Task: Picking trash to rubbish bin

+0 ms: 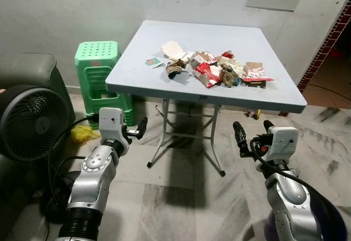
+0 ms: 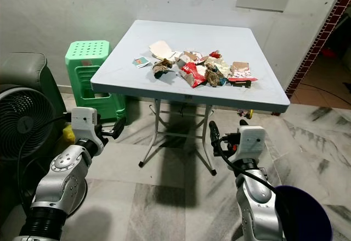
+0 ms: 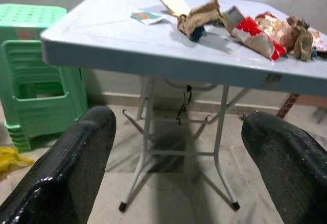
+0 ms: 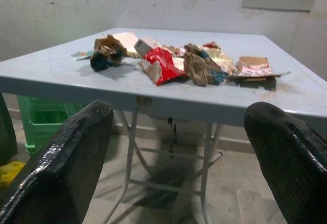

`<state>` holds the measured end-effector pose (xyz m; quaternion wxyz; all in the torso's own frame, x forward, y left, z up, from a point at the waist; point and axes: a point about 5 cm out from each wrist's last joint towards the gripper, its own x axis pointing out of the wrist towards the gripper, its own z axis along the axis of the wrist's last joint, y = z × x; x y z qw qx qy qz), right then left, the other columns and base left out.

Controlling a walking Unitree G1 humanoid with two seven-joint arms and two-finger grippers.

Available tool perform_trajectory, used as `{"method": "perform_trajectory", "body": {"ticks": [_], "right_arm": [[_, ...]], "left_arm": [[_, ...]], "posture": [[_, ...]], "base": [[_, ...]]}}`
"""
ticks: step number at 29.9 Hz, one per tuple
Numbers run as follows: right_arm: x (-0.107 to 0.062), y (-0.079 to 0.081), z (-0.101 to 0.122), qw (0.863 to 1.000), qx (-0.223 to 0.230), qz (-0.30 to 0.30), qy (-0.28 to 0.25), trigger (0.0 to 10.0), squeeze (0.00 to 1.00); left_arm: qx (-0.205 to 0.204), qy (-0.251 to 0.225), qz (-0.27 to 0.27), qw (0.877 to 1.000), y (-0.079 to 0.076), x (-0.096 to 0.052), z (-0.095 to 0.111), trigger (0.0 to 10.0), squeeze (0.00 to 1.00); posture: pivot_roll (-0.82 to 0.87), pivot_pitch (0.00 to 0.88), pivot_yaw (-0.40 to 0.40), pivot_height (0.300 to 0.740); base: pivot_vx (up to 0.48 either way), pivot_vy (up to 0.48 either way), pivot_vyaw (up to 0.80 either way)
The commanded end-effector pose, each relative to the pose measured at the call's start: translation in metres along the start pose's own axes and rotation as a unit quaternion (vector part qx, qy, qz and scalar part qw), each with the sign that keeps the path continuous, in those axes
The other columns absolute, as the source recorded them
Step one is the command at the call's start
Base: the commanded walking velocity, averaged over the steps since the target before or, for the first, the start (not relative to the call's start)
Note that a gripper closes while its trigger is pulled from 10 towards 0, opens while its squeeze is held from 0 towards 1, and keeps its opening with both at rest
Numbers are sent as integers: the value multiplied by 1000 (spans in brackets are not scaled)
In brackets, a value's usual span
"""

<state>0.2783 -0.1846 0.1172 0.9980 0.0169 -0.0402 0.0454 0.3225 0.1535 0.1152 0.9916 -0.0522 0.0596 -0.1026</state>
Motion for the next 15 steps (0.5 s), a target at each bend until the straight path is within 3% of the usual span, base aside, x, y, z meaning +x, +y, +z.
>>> {"method": "perform_trajectory", "body": {"ticks": [1, 15], "right_arm": [[0, -1, 5, 1000, 0, -3, -9, 10000, 0], [-1, -2, 4, 1000, 2, -5, -4, 10000, 0]], "left_arm": [[3, -8, -5, 1000, -1, 1, 6, 10000, 0], [2, -9, -7, 1000, -1, 1, 7, 10000, 0]], "posture": [[-21, 3, -29, 740], [-20, 6, -28, 740]], "base": [[368, 0, 0], [401, 0, 0]]}}
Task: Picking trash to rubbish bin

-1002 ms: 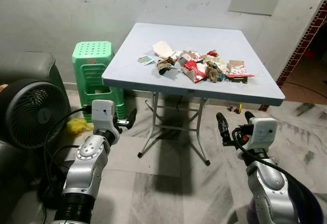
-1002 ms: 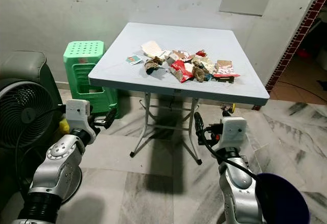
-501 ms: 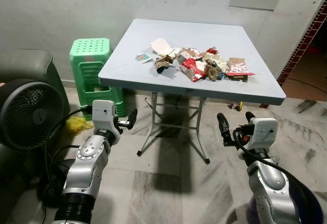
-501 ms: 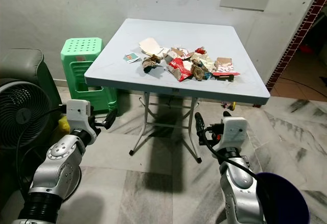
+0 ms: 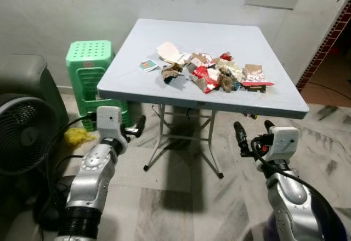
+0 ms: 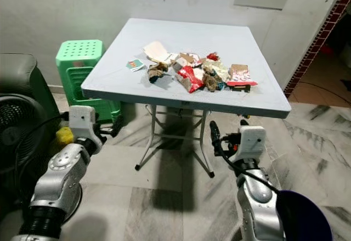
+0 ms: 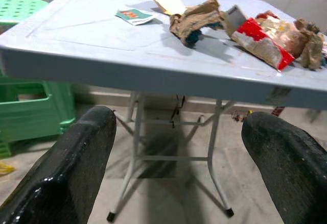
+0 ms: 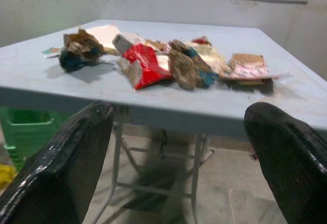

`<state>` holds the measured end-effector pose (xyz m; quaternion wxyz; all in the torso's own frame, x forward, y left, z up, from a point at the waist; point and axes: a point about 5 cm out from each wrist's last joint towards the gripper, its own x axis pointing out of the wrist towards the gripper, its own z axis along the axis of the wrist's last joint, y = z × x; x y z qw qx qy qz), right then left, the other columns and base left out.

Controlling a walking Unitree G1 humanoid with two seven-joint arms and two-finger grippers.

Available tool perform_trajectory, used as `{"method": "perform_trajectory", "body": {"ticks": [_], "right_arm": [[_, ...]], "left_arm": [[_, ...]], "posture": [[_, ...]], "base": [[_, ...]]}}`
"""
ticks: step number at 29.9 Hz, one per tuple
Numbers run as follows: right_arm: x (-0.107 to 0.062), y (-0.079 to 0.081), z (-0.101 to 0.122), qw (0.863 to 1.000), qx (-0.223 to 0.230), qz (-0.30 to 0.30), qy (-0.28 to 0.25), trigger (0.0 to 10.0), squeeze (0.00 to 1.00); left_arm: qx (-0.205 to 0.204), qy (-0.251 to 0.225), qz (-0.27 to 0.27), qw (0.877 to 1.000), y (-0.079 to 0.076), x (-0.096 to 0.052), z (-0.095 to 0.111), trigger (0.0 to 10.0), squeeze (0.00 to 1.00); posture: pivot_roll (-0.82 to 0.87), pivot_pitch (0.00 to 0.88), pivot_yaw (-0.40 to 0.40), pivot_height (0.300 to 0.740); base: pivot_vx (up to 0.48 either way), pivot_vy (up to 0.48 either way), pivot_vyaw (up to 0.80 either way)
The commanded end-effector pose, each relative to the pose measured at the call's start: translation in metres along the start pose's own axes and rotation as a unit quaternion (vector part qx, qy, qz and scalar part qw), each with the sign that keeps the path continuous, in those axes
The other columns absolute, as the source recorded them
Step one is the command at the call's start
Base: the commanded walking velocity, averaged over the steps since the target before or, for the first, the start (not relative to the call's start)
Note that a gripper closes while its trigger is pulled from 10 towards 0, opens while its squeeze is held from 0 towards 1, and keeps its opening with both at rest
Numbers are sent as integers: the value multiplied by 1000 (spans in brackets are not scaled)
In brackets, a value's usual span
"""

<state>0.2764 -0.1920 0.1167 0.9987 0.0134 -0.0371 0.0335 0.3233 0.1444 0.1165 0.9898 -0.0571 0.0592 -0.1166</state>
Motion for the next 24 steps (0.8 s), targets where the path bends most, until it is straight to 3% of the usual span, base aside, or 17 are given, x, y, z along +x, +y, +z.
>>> {"method": "perform_trajectory", "body": {"ticks": [1, 15, 24], "right_arm": [[2, 5, 4, 1000, 6, 7, -7, 10000, 0], [3, 4, 4, 1000, 3, 6, -2, 10000, 0], [3, 0, 4, 1000, -3, 6, 2, 10000, 0]], "left_arm": [[6, -9, 8, 1000, 8, -2, 7, 10000, 0], [6, -10, 13, 1000, 7, -1, 8, 10000, 0], [26, -11, 4, 1000, 3, -1, 10, 10000, 0]], "posture": [[-20, 6, -28, 740], [-22, 6, -29, 740], [-23, 11, -31, 740]], "base": [[412, 0, 0], [387, 0, 0], [0, 0, 0]]}}
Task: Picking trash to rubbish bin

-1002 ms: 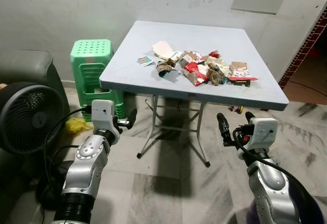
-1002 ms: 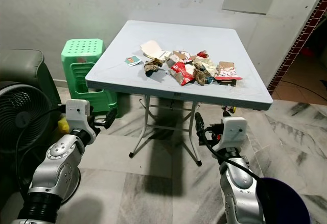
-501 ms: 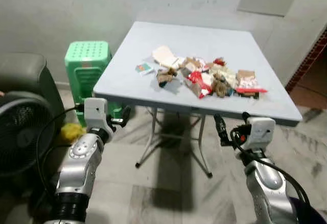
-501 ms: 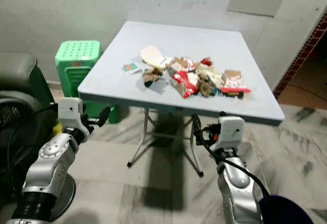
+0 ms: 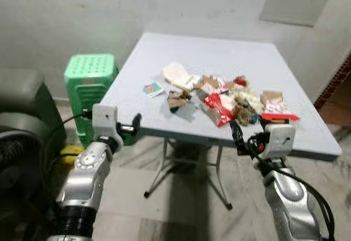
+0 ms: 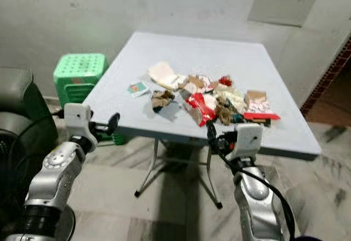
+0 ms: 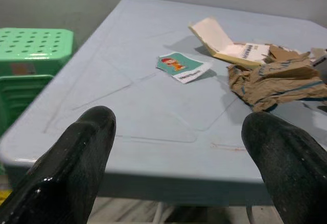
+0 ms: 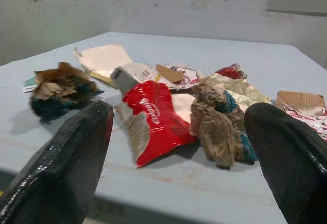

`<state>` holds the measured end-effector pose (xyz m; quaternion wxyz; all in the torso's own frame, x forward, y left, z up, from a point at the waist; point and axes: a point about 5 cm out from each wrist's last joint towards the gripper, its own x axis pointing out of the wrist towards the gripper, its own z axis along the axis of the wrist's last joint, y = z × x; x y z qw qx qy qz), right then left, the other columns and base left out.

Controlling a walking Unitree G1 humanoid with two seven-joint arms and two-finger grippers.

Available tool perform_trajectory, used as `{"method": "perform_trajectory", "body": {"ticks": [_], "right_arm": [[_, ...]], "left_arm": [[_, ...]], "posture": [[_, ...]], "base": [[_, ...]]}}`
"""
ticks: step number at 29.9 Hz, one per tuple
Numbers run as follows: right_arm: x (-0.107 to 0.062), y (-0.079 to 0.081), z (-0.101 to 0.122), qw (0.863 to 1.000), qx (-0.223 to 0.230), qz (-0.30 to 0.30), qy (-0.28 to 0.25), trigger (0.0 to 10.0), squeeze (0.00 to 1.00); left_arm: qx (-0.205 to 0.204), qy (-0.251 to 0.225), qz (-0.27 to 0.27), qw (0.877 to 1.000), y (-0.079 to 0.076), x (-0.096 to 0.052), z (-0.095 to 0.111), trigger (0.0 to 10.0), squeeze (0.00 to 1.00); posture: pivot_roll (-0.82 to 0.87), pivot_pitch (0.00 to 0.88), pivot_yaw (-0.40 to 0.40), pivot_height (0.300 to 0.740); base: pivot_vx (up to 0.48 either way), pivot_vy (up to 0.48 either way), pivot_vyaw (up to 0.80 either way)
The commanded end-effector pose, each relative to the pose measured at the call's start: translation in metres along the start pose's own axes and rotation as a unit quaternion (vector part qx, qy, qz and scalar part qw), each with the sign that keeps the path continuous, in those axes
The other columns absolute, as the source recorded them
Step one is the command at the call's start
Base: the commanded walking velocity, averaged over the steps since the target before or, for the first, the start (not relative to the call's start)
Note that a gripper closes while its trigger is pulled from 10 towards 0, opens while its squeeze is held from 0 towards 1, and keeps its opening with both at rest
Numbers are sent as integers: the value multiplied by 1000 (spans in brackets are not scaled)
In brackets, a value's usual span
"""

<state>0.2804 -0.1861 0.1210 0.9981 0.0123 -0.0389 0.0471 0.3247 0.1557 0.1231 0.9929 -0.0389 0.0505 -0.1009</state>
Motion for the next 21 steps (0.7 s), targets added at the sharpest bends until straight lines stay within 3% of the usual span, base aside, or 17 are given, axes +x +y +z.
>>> {"method": "perform_trajectory", "body": {"ticks": [1, 12, 21], "right_arm": [[-2, -9, 1, 1000, -8, -8, 5, 10000, 0], [3, -28, 5, 998, -53, 6, 17, 10000, 0], [23, -38, 8, 996, -78, 40, 30, 10000, 0]], "left_arm": [[20, -1, -25, 999, -11, 1, 3, 10000, 0], [39, -1, -99, 994, -35, -1, 8, 10000, 0], [43, -1, -153, 987, -56, -3, 10, 10000, 0]], "posture": [[-23, 14, -33, 740], [-28, 47, -41, 740], [-35, 66, -49, 740]], "base": [[0, 0, 0], [0, 0, 0], [0, 0, 0]]}}
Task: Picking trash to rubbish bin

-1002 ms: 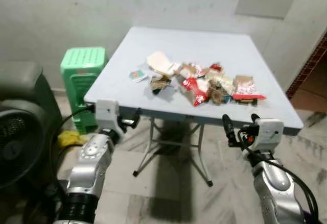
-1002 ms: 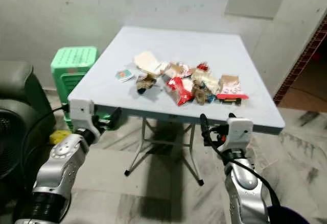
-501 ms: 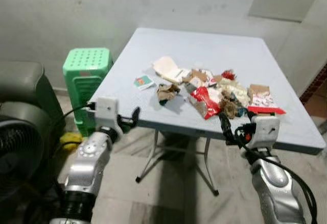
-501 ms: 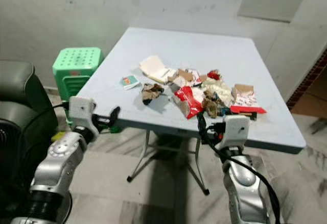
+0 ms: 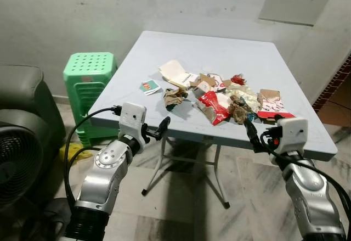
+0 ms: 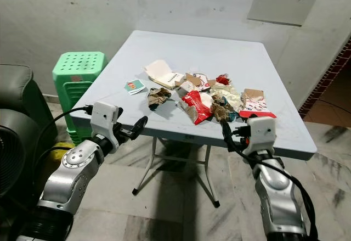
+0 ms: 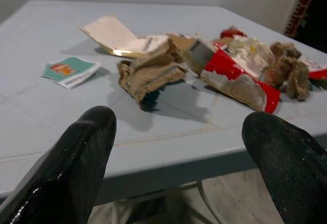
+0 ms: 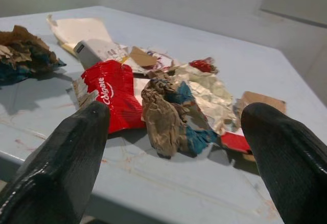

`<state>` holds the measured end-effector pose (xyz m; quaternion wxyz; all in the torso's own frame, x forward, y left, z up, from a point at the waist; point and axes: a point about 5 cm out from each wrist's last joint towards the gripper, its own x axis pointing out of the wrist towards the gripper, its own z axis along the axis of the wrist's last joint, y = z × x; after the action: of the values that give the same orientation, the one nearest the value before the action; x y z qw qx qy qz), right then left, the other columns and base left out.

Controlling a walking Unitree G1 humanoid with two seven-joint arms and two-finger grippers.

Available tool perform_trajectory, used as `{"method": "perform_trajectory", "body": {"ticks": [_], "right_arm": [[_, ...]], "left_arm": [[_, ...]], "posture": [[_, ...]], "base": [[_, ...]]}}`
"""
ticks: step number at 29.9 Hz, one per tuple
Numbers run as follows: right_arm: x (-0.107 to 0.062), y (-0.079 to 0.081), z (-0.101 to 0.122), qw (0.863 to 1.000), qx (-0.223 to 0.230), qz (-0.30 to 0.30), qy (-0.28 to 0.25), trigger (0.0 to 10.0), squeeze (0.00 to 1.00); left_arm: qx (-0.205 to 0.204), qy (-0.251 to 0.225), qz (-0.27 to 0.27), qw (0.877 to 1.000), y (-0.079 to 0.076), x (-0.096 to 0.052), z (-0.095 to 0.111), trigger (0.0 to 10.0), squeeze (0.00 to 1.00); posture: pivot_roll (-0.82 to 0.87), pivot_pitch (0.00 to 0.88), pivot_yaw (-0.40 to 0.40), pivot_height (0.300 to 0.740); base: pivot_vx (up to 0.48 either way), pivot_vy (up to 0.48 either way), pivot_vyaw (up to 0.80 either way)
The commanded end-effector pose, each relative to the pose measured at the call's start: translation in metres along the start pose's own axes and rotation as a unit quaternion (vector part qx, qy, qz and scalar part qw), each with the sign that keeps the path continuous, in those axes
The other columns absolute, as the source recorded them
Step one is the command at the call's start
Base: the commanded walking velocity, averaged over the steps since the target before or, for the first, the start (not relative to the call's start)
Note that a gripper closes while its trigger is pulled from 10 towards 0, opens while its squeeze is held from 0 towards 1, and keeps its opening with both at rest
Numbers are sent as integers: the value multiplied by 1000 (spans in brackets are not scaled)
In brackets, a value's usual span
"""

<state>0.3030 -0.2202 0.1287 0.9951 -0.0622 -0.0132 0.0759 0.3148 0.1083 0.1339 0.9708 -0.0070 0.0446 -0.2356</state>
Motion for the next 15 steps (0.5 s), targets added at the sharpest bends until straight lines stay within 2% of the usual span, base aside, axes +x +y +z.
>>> {"method": "perform_trajectory", "body": {"ticks": [1, 8, 15], "right_arm": [[6, -3, 1, 1000, -7, 17, 1, 10000, 0], [21, -12, -2, 999, -16, 33, 13, 10000, 0], [29, -20, -3, 999, -23, 30, 18, 10000, 0]], "left_arm": [[9, -2, -24, 1000, -10, 1, 5, 10000, 0], [10, -6, -68, 998, -26, 0, 10, 10000, 0], [7, -5, -83, 997, -33, -6, 12, 10000, 0]], "posture": [[-34, 72, -52, 740], [-28, 93, -55, 740], [-17, 125, -49, 740]], "base": [[0, 0, 0], [0, 0, 0], [0, 0, 0]]}}
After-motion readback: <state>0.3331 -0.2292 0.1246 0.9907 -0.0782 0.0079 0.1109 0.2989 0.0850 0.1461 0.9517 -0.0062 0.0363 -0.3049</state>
